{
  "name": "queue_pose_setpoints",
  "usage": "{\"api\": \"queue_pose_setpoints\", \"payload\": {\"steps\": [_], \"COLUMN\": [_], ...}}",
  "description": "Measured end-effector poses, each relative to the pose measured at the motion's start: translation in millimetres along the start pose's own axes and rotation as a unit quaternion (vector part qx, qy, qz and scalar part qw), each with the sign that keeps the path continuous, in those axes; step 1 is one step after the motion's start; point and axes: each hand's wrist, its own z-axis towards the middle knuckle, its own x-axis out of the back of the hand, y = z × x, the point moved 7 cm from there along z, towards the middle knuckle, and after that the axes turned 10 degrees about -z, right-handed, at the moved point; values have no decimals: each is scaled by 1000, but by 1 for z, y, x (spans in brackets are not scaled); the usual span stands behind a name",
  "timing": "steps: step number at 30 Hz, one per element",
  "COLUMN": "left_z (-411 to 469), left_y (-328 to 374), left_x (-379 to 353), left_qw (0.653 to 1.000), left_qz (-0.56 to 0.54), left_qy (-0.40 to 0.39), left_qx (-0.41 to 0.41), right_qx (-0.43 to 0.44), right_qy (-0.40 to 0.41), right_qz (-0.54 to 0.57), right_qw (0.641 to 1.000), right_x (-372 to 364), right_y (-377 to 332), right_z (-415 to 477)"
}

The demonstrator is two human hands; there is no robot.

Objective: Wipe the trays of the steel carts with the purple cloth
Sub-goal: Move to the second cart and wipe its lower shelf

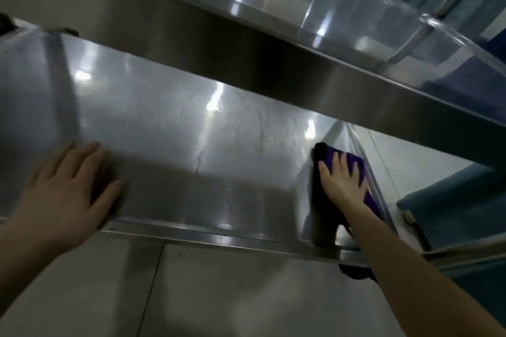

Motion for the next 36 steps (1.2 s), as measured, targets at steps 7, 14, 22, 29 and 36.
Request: {"api": "queue_pose_setpoints", "payload": {"steps": [7,14,22,29,36], "left_z": [-8,-19,-35,-34,-36], "left_y": [17,-37,-106,-114,-116], "left_x": [18,54,84,78,76], "left_qw": [998,998,995,994,990], "left_qz": [-34,4,81,93,60], "left_qy": [46,54,27,39,95], "left_qx": [-9,35,50,47,80], "right_qx": [309,368,54,319,446], "right_qy": [20,88,-8,42,5], "right_qz": [-32,-50,-3,-34,-35], "right_qw": [950,924,998,946,894], "right_x": [-24,-10,-22,-24,-17], "right_y": [-288,-253,-125,-401,-587], "right_z": [-86,-93,-21,-110,-137]}}
